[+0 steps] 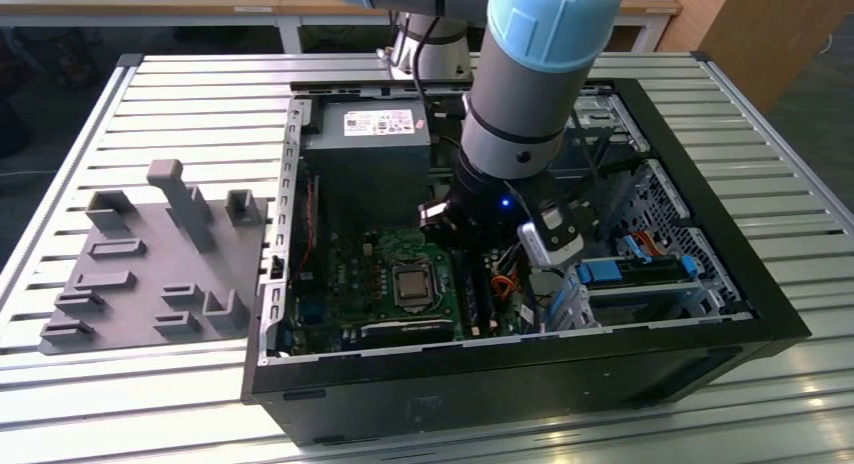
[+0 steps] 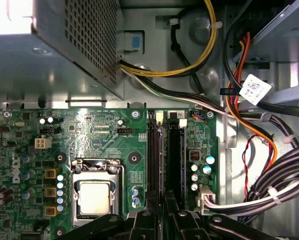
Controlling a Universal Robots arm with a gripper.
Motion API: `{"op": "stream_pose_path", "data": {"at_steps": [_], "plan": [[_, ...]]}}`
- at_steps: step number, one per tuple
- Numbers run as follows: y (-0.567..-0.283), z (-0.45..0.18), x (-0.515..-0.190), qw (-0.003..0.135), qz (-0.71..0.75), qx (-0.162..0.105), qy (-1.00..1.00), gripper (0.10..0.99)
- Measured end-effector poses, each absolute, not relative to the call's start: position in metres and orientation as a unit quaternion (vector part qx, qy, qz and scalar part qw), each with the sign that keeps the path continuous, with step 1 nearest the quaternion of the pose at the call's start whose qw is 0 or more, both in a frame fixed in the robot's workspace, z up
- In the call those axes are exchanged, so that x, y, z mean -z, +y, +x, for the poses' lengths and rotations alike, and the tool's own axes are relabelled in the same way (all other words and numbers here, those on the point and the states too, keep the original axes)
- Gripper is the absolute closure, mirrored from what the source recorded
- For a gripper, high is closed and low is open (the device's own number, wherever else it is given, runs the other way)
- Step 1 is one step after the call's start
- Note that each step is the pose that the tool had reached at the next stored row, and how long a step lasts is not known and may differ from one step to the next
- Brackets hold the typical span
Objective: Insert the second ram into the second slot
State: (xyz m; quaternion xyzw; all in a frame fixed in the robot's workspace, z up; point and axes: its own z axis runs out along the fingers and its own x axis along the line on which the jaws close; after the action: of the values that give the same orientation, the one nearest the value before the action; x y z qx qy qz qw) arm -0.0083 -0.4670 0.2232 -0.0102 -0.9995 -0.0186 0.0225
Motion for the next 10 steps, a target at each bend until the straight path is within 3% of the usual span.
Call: {"op": "stream_pose_path", "data": {"at_steps": [10], "plan": [[-0.4671,-0.0083,-0.2226,0.022,-0.010,0.019,-1.000,0.878]]}}
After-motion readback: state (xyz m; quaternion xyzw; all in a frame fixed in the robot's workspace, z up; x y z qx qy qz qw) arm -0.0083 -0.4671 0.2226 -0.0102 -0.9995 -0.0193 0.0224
